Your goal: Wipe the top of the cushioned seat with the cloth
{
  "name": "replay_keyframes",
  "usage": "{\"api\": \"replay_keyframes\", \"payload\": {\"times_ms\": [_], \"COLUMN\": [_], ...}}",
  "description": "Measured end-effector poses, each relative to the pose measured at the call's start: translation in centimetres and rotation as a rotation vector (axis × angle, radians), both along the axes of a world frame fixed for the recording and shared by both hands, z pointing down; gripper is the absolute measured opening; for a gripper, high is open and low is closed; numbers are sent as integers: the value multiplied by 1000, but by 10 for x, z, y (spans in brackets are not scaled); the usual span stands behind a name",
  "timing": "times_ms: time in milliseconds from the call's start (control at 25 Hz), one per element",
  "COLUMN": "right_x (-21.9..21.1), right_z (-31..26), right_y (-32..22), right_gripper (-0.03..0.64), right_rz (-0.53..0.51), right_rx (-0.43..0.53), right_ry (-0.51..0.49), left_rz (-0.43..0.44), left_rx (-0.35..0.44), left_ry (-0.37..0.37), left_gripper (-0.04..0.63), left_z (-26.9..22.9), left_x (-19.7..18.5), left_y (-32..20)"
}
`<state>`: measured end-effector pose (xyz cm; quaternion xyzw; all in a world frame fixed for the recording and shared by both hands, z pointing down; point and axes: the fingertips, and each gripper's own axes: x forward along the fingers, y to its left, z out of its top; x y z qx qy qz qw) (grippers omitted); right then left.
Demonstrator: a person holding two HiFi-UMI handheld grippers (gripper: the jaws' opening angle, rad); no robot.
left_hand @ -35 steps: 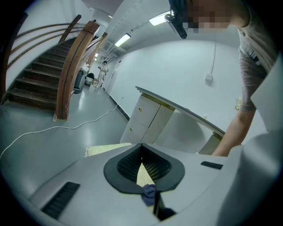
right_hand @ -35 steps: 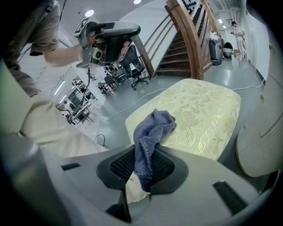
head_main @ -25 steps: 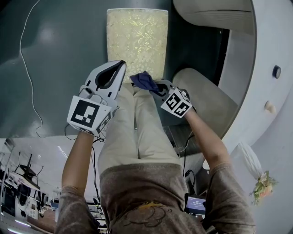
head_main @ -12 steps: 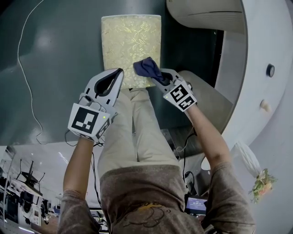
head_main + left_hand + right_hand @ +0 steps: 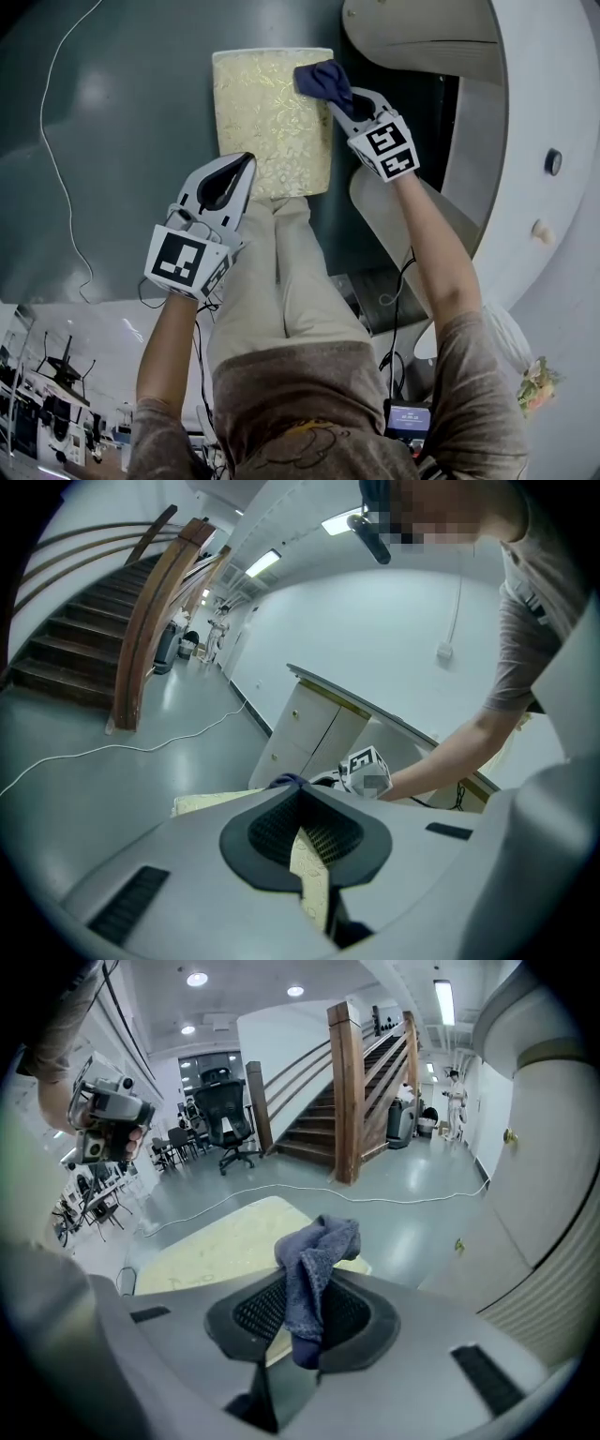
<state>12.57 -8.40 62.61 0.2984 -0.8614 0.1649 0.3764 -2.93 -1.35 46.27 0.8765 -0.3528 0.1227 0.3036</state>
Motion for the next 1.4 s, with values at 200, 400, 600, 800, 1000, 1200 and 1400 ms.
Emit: {"api": "replay_keyframes", "payload": {"times_ms": [200, 400, 600, 800, 1000, 1200, 1400], "right_x": [9, 28, 25, 23, 18, 17, 16], "right_z": [2, 13, 33, 46, 47, 47, 46], "right_y": [-45, -82, -86, -77, -63, -47, -30], "right_gripper": [91, 91, 91, 91, 90, 89, 90], "right_rz": [-13, 42, 25, 27, 33, 20, 18], "right_rx": [57, 91, 69, 41, 18, -5, -14], "right_ry": [43, 86, 110, 102, 66, 47, 38], "left_rz": [-10, -34, -40, -37, -39, -30, -13], "left_rx": [-1, -11, -19, -20, -16, -14, -14], "left_ry": [-1, -4, -14, -22, -23, -12, -13], "left_gripper": [15, 15, 15, 15, 15, 15, 15], "left_z": [1, 2, 5, 4, 2, 1, 2], "left_x": [-3, -8, -12, -13, -11, -1, 6], "left_y": [-6, -11, -10, -11, -14, -13, -8]}}
